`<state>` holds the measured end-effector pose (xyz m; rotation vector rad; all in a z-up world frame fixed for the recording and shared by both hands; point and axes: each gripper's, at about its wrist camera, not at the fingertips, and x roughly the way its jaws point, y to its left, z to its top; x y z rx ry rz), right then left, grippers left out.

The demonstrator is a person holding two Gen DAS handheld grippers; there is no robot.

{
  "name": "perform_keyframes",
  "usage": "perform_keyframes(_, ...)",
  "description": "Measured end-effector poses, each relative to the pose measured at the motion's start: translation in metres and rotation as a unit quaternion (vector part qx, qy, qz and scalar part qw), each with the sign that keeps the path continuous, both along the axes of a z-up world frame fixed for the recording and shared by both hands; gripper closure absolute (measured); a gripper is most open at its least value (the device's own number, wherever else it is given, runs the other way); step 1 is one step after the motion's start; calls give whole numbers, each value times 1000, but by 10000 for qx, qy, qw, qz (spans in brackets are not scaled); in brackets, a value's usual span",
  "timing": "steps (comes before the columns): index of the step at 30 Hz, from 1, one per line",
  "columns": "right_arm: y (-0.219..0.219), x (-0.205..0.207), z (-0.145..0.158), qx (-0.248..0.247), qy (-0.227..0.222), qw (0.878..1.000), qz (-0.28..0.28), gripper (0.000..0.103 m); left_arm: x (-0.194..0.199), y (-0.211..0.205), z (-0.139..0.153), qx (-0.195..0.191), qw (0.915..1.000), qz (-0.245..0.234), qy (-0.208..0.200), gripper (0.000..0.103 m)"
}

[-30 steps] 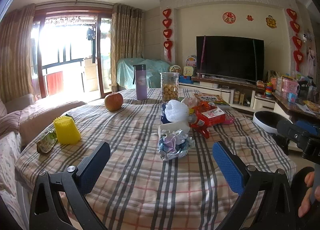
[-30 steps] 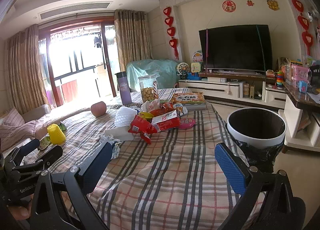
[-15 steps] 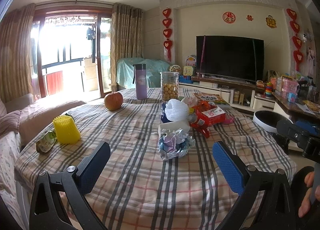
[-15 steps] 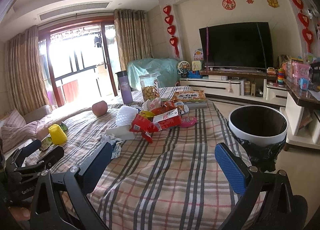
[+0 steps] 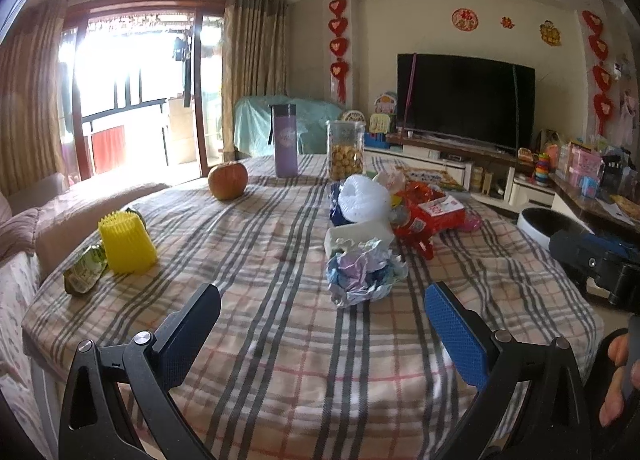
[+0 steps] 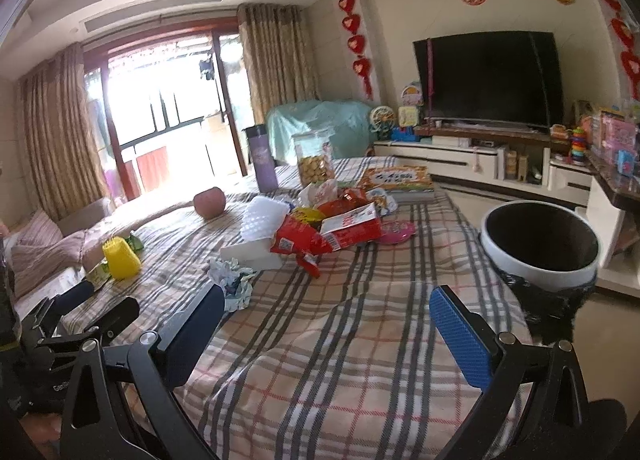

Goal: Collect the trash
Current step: 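Grasp the crumpled foil wrapper with the left tool while the right tool grasps the red chip bag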

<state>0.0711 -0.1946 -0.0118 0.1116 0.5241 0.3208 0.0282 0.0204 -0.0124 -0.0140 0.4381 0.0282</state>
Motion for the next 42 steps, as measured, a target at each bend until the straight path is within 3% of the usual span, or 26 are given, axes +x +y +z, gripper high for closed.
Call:
perform_keyframes(8,18,37,-21,-156,335,9987,355,0,36,15,-15,-128,9990,-5,418,1)
perform_keyframes(18,28,90,-45,5,972,9938,536,3,82,14,-24,-196,9967,-199,763,1)
perform_keyframes(23,34,115,-53,54,1292,9894,664,20,107,17,-27,-276,9945,-315,956,2)
perform_keyframes(33,48,155,-71,66,1804,9792,927,54,154,14,-36,-384,9869,-667,1416,14)
perform_keyframes(37,50,166,-76,104,1949,9749,1069,77,168,10,-42,-452,9822,-883,1593,30)
perform_keyframes(39,49,168,-79,182,1997,9732,1128,88,172,7,-44,-490,9803,-993,1635,50)
perform_keyframes(42,45,166,-77,284,1957,9731,1185,94,174,2,-44,-439,9794,-1098,1635,68)
